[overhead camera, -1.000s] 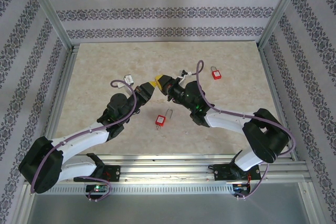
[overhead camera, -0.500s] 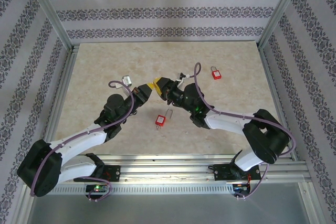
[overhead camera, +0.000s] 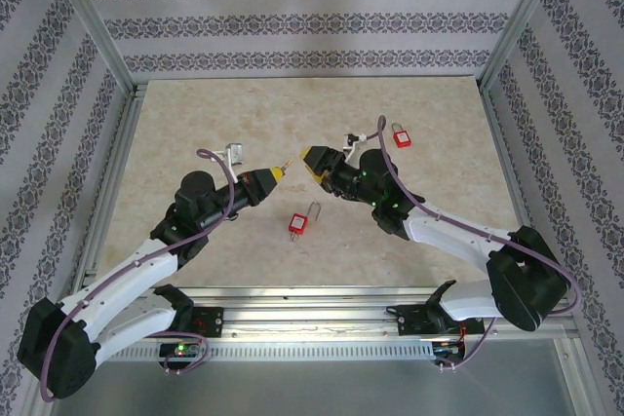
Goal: Unlock with the key
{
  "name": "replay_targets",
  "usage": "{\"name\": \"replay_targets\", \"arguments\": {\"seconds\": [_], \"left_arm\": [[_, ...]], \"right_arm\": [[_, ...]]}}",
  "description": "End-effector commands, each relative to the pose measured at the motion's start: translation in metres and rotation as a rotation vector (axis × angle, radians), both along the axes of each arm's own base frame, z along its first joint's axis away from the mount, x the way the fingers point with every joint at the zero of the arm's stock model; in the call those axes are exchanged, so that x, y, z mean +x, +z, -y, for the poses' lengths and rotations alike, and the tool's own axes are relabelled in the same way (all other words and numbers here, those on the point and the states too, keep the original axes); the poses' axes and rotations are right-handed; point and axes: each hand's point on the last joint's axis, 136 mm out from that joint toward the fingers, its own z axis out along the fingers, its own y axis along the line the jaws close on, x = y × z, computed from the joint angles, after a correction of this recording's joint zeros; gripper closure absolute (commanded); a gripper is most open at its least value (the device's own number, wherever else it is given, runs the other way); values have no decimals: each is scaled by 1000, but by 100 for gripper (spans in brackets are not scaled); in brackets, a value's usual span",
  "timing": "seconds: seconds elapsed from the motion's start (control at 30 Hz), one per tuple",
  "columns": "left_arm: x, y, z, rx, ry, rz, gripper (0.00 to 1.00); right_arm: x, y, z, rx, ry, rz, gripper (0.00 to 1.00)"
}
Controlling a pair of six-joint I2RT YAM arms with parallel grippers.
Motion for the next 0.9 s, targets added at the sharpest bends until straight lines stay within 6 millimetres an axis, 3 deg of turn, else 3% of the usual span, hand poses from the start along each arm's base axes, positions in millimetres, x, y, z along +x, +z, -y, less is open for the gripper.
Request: {"name": "replay_targets", "arguments": {"seconds": [0.0, 0.13, 0.23, 0.37, 0.47, 0.53, 0.63, 0.87], "left_arm": [[-5, -1, 3, 74, -61, 18, 100], [-4, -2, 6, 107, -80, 13, 100], [-5, -2, 6, 135, -87, 20, 100], [-10, 1, 8, 162, -125, 40, 100], [-15, 5, 13, 163, -187, 67, 100], [-19, 9, 16, 155, -232, 96, 100], [-24, 14, 21, 156, -290, 131, 100], [-27, 22, 28, 148, -359, 183, 100]], "right_arm": [[-6, 20, -9, -5, 75, 80, 46], [-5, 13, 1, -45, 45, 81, 45], [3, -6, 36, -191, -33, 33, 35], [12, -25, 120, -761, -162, 8, 9], [32, -39, 184, -1091, -166, -48, 7], [48, -54, 215, -1199, -125, -132, 7], [76, -78, 241, -1311, -53, -225, 7], [144, -133, 270, -1435, 10, -363, 10]]}}
